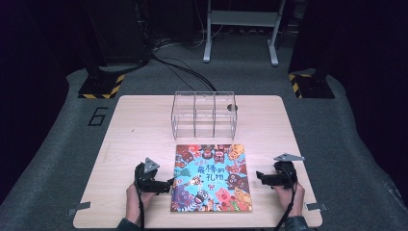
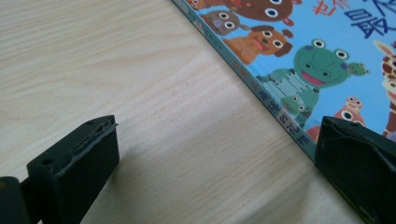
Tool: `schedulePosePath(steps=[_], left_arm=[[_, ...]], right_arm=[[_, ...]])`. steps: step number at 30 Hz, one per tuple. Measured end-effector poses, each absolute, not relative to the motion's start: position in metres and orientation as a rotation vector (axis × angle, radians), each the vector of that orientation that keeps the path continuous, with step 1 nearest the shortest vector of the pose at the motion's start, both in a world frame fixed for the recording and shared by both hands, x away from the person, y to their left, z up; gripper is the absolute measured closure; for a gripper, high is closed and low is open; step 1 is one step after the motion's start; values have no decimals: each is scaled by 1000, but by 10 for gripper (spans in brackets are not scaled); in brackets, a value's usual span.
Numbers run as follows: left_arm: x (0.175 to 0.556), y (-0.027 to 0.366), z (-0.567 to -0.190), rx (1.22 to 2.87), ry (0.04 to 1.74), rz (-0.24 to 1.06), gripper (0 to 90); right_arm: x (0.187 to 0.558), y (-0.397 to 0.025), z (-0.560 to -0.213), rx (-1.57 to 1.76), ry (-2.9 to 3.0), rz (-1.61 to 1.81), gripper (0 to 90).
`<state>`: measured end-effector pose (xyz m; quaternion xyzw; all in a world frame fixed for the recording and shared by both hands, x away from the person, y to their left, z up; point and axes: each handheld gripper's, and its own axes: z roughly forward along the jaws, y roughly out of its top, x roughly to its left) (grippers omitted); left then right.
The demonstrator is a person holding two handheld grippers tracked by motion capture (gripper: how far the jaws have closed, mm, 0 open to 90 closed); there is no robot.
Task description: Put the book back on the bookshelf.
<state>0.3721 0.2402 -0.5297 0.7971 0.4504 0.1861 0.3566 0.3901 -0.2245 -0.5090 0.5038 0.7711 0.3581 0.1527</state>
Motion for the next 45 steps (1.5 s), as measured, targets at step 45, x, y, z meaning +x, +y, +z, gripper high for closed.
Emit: schedulePosePath(steps=[45], left_arm=[[374, 239, -531, 2048, 1179, 473, 4]], right_arm=[[462, -145, -498, 1486, 2580, 823, 209]])
